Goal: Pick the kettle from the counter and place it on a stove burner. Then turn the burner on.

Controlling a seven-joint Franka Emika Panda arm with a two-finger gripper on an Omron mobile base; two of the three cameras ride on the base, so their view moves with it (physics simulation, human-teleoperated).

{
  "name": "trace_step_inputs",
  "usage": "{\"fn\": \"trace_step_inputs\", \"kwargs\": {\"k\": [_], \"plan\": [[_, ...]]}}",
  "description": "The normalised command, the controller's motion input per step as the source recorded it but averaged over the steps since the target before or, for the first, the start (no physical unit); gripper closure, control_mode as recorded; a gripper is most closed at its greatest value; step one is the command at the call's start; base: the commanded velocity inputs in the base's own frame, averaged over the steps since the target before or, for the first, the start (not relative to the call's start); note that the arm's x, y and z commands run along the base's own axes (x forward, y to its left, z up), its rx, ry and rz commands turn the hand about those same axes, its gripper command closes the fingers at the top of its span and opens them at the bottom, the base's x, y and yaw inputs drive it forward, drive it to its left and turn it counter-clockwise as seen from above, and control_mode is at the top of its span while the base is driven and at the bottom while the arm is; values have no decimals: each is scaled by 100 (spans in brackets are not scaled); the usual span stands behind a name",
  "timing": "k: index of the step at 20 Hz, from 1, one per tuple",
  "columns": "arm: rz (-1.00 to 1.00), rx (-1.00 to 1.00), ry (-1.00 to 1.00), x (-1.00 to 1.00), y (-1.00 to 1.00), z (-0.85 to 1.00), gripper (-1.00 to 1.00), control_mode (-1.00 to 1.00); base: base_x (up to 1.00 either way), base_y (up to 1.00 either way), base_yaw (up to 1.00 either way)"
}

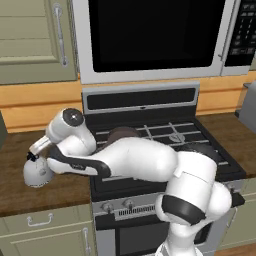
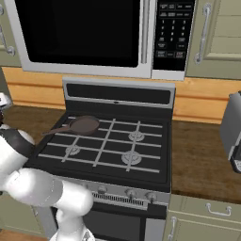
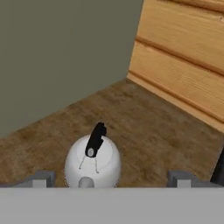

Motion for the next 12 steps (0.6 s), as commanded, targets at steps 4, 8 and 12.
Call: {"fn": "trace_step_inputs", "kwargs": {"k": [4, 8, 12], "plan": [[7, -11, 21, 4, 40, -21, -100, -100, 0, 0, 0], [7, -16, 17, 0, 49, -34, -100, -100, 0, 0, 0], [2, -27, 13, 1, 47, -35, -100, -100, 0, 0, 0]]}}
